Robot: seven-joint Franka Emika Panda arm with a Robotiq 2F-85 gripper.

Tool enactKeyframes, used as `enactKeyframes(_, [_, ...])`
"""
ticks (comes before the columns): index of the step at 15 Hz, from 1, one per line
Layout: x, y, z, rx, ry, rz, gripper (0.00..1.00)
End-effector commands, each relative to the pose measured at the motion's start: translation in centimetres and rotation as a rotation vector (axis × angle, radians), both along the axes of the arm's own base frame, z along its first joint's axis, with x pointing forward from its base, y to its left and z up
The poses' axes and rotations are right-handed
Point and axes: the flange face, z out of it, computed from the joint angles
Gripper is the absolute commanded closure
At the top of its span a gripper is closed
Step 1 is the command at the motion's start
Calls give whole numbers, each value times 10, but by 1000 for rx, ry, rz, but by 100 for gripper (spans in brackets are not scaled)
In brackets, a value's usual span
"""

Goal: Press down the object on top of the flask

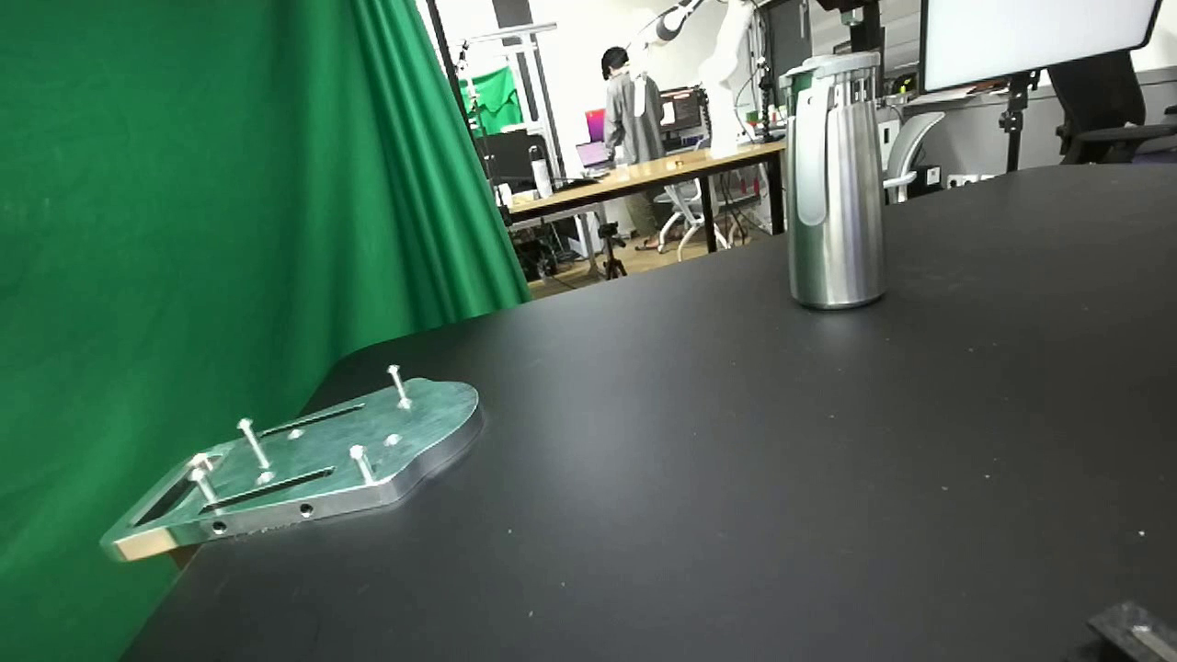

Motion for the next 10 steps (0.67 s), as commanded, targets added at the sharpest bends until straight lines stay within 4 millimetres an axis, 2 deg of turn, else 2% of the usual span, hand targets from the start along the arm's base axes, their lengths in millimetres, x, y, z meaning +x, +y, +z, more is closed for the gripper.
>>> enactKeyframes(1, [3, 3, -4, -7, 5, -17, 100])
enactKeyframes(4, [-2, 4, 19, -18, -5, -13, 100])
enactKeyframes(9, [-29, 4, 73, -90, -10, 11, 100])
enactKeyframes(10, [-38, 1, 82, -111, -7, 9, 74])
